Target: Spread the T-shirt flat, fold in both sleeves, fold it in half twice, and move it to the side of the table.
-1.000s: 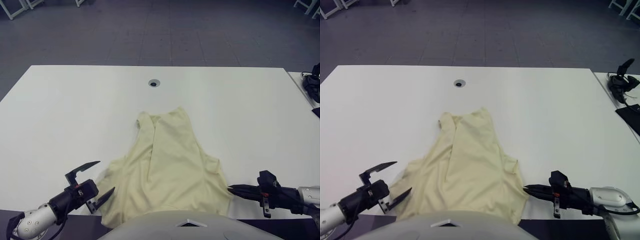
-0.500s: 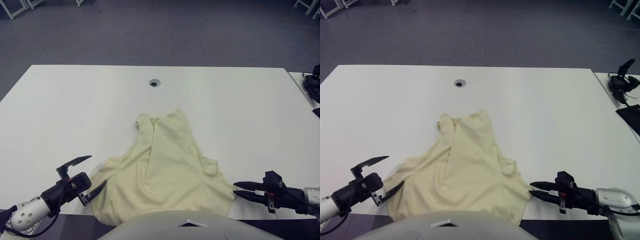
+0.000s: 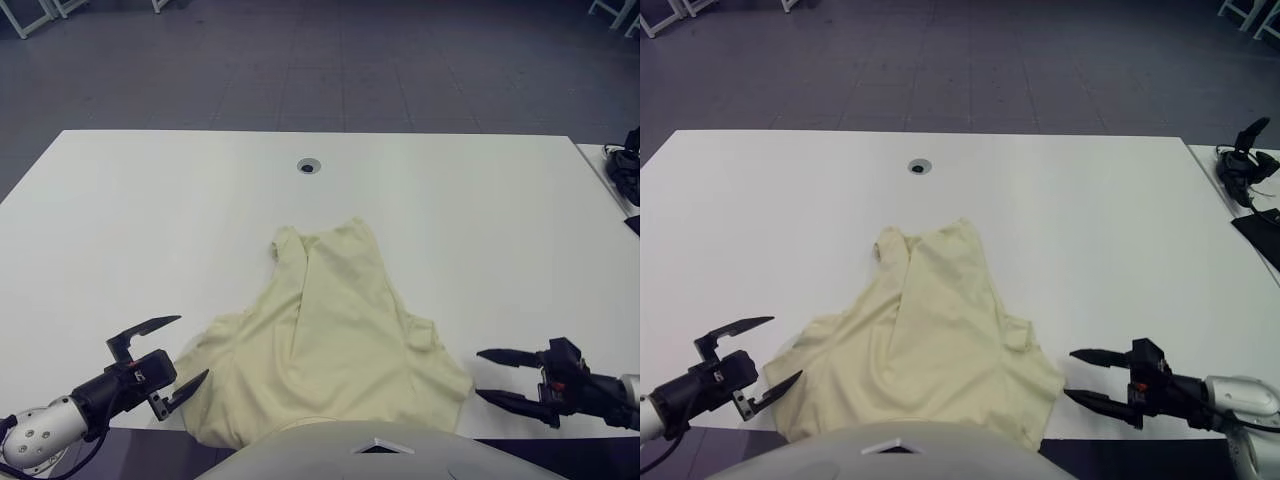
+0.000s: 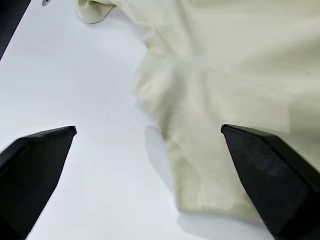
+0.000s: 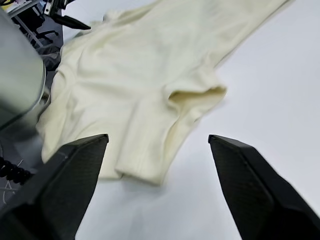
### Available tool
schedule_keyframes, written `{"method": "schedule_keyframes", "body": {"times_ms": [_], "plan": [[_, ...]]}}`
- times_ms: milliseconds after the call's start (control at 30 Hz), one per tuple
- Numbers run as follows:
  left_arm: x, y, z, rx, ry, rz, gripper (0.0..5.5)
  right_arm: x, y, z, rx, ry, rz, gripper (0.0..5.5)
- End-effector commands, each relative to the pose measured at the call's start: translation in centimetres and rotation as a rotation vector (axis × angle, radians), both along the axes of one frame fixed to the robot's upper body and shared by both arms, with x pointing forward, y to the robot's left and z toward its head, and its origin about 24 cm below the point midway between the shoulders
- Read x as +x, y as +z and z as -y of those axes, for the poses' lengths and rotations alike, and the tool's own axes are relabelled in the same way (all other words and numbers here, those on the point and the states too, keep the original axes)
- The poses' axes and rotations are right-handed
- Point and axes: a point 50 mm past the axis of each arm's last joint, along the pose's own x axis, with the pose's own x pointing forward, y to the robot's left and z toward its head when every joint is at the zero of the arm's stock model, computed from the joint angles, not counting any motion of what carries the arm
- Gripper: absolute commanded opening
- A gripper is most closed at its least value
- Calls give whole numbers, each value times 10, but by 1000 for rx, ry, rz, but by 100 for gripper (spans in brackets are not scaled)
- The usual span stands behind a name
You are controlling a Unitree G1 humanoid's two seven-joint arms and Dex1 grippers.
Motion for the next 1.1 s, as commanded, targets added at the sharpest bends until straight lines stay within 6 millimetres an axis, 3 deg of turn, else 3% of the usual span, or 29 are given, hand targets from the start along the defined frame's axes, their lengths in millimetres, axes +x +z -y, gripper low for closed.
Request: {"method": "schedule_keyframes", "body": {"times_ms": [33, 167, 233, 333, 533, 700, 867, 1100], "plan": [[7, 25, 2, -72, -13, 45, 540, 28, 25, -6, -12, -34, 116, 443], [20, 48, 8, -274, -19, 102, 540, 55, 42, -27, 58, -76, 193, 511], [37, 50, 14, -384, 10, 132, 540, 73, 39, -41, 61, -131, 228, 535], [59, 37, 28, -441, 39, 115, 540, 94, 27, -61, 36, -179, 241, 538], [119, -1, 55, -310, 45, 143, 540, 144, -5, -93, -163, -233, 365, 538], [162, -4, 87, -319, -9, 202, 540, 174, -9, -109, -333, -233, 555, 538], [175, -6, 98, -321, -24, 222, 540, 191, -9, -118, -401, -199, 640, 538], [178, -21, 103, -243, -64, 199, 540, 205, -15, -136, -416, -157, 670, 538]]}}
